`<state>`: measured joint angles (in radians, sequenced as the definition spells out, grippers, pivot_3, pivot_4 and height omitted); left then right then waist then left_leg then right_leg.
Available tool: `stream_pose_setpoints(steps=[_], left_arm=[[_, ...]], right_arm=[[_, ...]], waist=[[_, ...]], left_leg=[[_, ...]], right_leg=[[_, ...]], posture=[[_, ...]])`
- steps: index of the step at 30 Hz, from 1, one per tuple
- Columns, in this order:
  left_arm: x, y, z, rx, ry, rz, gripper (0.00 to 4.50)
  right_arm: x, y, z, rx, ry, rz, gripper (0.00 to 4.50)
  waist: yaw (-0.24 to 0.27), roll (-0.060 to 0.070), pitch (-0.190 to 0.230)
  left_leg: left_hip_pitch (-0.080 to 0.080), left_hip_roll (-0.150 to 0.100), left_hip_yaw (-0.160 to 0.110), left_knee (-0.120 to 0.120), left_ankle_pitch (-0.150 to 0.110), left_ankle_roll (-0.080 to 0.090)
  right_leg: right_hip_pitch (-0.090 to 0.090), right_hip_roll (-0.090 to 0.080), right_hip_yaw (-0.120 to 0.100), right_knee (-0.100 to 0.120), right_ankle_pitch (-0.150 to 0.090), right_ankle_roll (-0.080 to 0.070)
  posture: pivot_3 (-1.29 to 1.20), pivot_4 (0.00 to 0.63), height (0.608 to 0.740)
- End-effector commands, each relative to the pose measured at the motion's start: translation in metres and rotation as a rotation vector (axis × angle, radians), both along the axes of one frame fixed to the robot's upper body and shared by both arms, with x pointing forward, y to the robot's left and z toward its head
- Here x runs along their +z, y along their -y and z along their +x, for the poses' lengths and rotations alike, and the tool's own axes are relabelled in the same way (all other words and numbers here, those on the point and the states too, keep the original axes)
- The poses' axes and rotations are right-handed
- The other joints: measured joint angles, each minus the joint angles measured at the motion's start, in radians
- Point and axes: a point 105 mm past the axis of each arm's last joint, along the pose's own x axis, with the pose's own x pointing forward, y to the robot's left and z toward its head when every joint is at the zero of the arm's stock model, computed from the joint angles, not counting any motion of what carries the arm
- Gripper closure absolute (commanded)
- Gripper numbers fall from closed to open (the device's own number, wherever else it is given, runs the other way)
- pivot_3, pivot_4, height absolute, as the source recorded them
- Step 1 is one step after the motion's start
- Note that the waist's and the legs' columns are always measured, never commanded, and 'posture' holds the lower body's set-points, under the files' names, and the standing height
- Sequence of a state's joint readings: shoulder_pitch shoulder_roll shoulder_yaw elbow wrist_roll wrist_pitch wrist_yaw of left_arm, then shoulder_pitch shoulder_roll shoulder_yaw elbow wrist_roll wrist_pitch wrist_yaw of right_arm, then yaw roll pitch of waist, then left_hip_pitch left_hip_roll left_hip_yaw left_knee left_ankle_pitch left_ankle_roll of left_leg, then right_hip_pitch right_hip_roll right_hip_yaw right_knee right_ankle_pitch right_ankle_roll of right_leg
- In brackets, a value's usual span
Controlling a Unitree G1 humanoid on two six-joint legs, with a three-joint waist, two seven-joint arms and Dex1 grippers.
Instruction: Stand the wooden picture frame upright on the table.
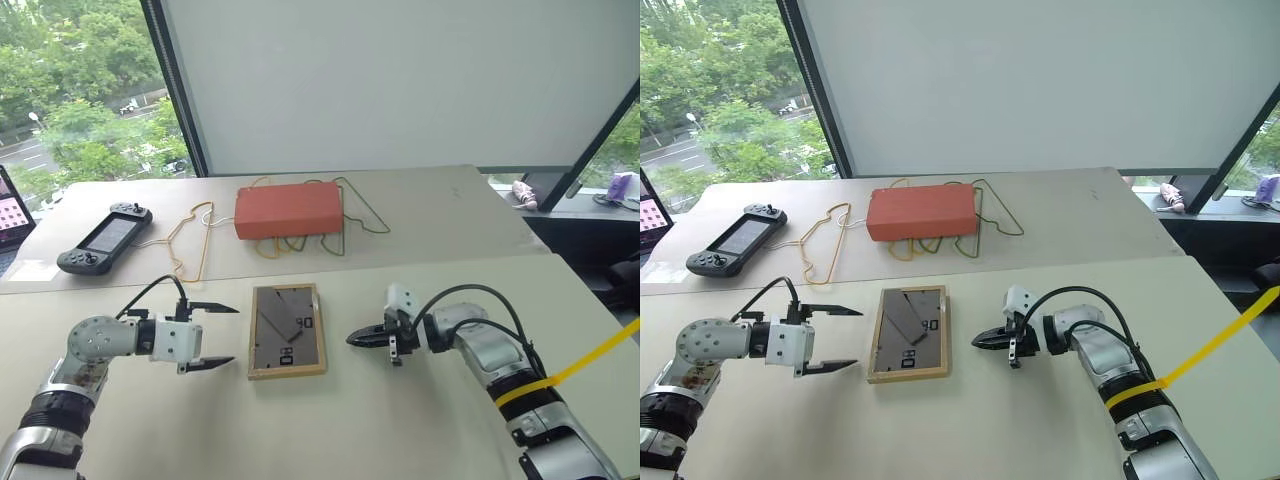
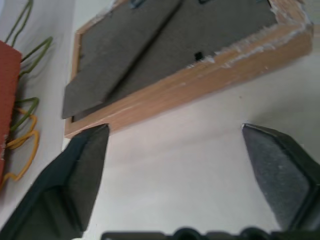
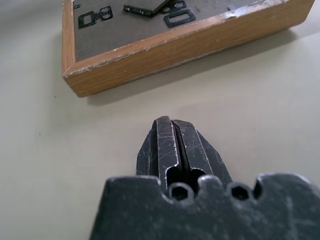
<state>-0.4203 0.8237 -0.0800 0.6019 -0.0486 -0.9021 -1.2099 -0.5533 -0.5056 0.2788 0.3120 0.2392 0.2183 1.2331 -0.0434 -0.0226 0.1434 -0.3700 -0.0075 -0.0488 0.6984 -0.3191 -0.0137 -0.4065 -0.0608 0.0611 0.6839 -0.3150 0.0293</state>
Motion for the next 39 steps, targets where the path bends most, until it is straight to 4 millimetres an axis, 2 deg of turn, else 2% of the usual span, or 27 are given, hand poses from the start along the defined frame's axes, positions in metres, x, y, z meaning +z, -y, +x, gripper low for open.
stream_pose_setpoints(steps=[1,6,10,13,17,27,31,34,36,39], left_arm=[[-0.012,0.004,0.002,-0.046,0.034,0.065,0.04],[-0.025,0.016,0.007,-0.094,0.066,0.093,0.04],[-0.033,0.027,0.011,-0.120,0.083,0.092,0.04],[-0.037,0.040,0.016,-0.136,0.087,0.080,0.04],[-0.042,0.051,0.019,-0.154,0.086,0.072,0.04],[-0.036,0.079,0.023,-0.212,0.117,-0.021,0.04],[-0.035,0.085,0.021,-0.225,0.113,-0.053,0.04],[-0.034,0.083,0.020,-0.224,0.101,-0.064,0.76],[-0.032,0.082,0.019,-0.231,0.103,-0.068,1.59],[-0.027,0.082,0.018,-0.232,0.115,-0.091,2.43]], right_arm=[[0.006,-0.004,0.005,-0.007,0.033,0.018,4.50],[-0.003,-0.017,0.010,-0.018,0.033,-0.020,4.50],[-0.003,-0.030,0.011,-0.015,0.031,-0.004,4.50],[-0.002,-0.042,0.009,0.000,0.041,0.007,4.50],[0.003,-0.052,0.008,0.008,0.050,0.027,4.50],[0.005,-0.052,0.007,-0.005,0.052,0.031,4.50],[0.005,-0.051,0.006,-0.010,0.047,0.030,4.50],[0.004,-0.049,0.005,-0.011,0.045,0.026,4.50],[0.003,-0.047,0.005,-0.016,0.044,0.022,4.50],[0.003,-0.045,0.007,-0.027,0.045,0.018,4.50]], waist=[[0.000,0.000,0.000],[0.009,0.002,-0.001],[0.022,0.003,-0.001],[0.034,0.006,0.000],[0.046,0.008,-0.002],[0.054,0.008,-0.002],[0.052,0.008,-0.002],[0.048,0.008,-0.002],[0.046,0.007,-0.001],[0.038,0.007,-0.001]], left_leg=[[0.000,0.000,0.000,0.000,0.000,0.000],[0.003,-0.002,0.000,0.001,0.004,0.004],[0.008,-0.004,-0.001,0.000,0.009,0.007],[0.018,-0.008,-0.002,-0.001,0.010,0.007],[0.018,-0.011,-0.003,-0.001,0.011,0.008],[0.015,-0.016,-0.004,-0.002,0.013,0.009],[0.014,-0.020,-0.003,-0.003,0.013,0.010],[0.012,-0.021,-0.003,-0.003,0.013,0.010],[0.009,-0.021,-0.004,-0.003,0.013,0.010],[0.007,-0.020,-0.004,-0.003,0.013,0.010]], right_leg=[[0.001,0.000,0.000,0.000,0.000,0.000],[0.004,-0.001,0.000,0.002,0.003,-0.001],[0.009,-0.001,0.000,0.002,0.009,-0.002],[0.020,-0.001,0.000,0.000,0.009,-0.001],[0.020,-0.003,0.001,0.000,0.010,0.000],[0.019,-0.010,0.001,-0.002,0.012,0.004],[0.019,-0.014,0.000,-0.004,0.012,0.007],[0.017,-0.015,0.000,-0.005,0.012,0.008],[0.015,-0.015,-0.001,-0.005,0.012,0.008],[0.013,-0.015,-0.002,-0.005,0.012,0.008]], posture=[[0.00,0.150,0.740],[0.00,0.150,0.740],[0.00,0.150,0.740],[0.00,0.150,0.740],[0.00,0.150,0.740],[0.00,0.150,0.740],[0.00,0.150,0.740],[0.00,0.150,0.740],[0.00,0.150,0.740],[0.00,0.150,0.740]])
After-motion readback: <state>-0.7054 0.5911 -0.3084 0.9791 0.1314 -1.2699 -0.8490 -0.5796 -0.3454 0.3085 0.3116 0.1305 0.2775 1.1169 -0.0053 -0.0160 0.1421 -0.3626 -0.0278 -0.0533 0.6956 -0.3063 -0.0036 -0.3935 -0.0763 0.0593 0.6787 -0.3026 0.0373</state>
